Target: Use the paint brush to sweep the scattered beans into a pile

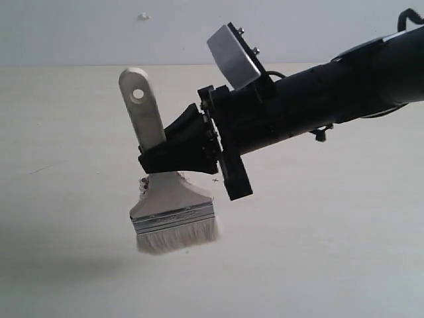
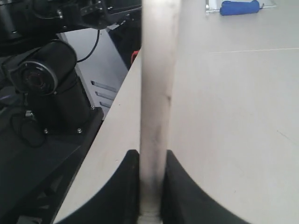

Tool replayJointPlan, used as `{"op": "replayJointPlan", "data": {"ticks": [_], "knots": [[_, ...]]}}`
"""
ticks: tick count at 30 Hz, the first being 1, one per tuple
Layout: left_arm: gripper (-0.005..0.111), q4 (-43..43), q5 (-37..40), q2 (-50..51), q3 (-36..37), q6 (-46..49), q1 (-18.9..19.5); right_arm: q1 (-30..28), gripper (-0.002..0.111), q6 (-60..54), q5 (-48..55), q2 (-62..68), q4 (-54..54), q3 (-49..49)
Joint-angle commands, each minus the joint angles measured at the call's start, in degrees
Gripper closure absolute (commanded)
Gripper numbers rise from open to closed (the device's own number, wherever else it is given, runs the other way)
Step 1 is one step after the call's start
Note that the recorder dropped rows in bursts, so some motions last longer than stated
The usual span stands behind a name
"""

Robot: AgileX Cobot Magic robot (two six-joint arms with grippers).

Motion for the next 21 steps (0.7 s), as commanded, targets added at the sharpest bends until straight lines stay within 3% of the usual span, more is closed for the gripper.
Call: {"op": "replayJointPlan", "data": {"ticks": [1, 9, 21], "knots": [[0.107, -0.3, -0.4, -0.4, 0.2, 0.0, 0.1, 0.0, 0.108, -1.2, 0.2, 5.0, 5.2, 0.2], [0.107, -0.3, -0.4, -0.4, 0.2, 0.0, 0.1, 0.0, 0.108, -1.2, 0.2, 13.6, 5.7, -2.2], [0.107, -0.3, -0.4, -0.4, 0.2, 0.0, 0.1, 0.0, 0.108, -1.2, 0.2, 18.5, -2.6, -11.6]]}}
